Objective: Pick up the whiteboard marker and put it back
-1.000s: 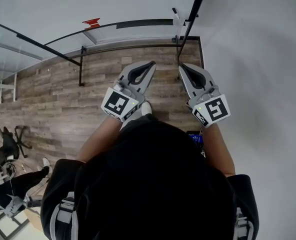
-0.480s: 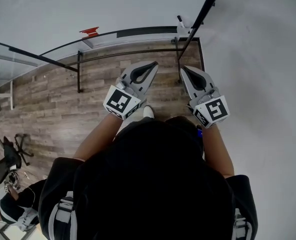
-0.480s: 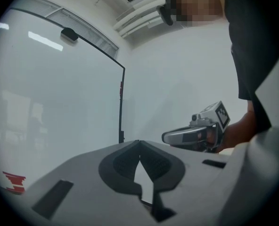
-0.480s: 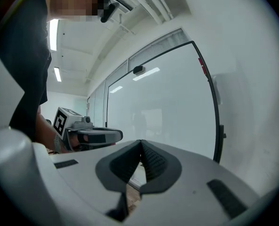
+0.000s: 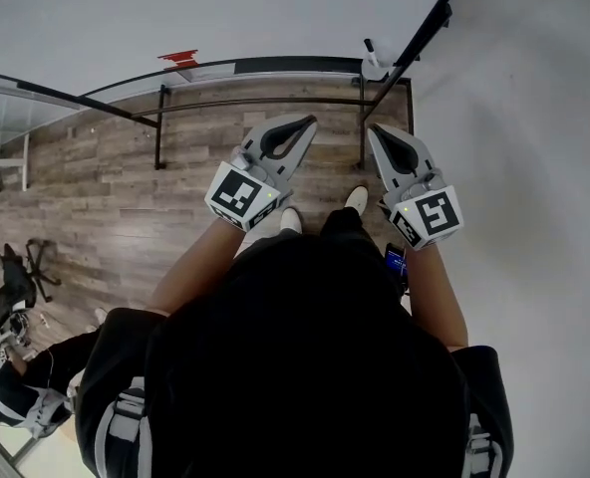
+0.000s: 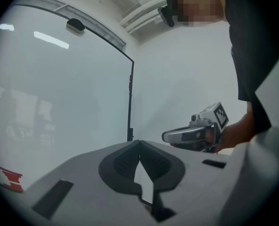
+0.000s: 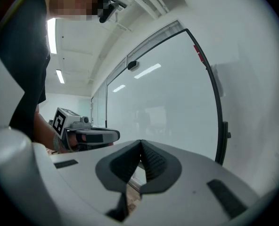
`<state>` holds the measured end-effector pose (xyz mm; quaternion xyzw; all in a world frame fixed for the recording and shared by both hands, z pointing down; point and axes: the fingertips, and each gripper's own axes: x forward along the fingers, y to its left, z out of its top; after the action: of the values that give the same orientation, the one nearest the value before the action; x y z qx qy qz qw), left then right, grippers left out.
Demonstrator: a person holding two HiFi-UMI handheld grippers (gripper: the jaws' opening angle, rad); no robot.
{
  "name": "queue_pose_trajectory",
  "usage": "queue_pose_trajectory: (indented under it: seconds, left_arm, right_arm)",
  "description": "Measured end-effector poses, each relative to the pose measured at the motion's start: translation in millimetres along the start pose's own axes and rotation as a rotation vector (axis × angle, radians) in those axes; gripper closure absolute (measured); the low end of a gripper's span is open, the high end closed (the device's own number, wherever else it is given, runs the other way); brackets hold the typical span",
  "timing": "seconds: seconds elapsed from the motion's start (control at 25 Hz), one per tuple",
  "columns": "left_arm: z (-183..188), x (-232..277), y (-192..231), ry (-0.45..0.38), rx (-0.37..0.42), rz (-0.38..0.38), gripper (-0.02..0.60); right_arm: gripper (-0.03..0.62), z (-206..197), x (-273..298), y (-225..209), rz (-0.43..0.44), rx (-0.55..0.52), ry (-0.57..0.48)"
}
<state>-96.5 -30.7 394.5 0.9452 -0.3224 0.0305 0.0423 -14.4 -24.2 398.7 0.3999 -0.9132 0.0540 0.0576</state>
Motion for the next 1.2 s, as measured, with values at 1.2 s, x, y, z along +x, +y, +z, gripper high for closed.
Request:
queue_pose_trajectory:
  seconds: [1.2]
  left_arm:
    - [-9.5,133.0,58.4,0.018,-0.052,0.238,0.578]
  right_arm:
    - [0.600,-33.7,56.3,-165.6,0.152,0.058,0.112]
